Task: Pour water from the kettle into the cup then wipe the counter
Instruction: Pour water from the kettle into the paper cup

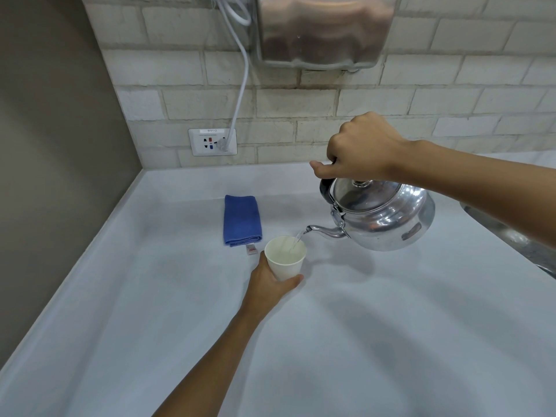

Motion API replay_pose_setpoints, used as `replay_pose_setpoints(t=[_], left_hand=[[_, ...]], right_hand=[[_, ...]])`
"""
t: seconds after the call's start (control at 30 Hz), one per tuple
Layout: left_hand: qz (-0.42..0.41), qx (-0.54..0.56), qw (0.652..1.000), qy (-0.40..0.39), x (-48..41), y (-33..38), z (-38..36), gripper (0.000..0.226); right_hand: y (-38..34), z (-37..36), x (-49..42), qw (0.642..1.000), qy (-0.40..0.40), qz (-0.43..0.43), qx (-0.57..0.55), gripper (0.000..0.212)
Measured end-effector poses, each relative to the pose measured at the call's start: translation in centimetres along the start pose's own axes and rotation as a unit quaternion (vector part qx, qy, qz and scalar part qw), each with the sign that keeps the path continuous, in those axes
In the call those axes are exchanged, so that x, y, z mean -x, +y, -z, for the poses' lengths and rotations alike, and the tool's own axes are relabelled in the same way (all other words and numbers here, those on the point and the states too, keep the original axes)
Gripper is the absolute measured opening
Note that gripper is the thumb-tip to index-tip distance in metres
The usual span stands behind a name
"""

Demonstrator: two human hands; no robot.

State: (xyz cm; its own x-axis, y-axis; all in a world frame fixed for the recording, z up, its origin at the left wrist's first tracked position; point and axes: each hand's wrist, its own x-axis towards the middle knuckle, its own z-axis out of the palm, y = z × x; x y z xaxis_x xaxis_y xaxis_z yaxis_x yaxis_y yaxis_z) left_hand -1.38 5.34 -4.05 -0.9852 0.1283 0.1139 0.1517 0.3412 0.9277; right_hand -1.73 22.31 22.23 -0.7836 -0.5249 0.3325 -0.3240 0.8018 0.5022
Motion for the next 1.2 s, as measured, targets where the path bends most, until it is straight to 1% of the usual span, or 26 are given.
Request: replay_pose_setpoints(t=[0.43, 1.2], left_hand=[[-0.007, -0.013, 1.0, 0.006, -0.02, 0.07, 0.0, 0.081], [-0.008, -0.002, 1.0, 0.009, -0.08, 0.0, -0.09, 0.08]], right_hand=[[-0.04, 0.12, 0.14, 1.0, 0.001, 0.001, 0.002, 0.061], [-0.16, -0.34, -0.09, 1.0, 0.005, 0.01, -0.001, 0.06]])
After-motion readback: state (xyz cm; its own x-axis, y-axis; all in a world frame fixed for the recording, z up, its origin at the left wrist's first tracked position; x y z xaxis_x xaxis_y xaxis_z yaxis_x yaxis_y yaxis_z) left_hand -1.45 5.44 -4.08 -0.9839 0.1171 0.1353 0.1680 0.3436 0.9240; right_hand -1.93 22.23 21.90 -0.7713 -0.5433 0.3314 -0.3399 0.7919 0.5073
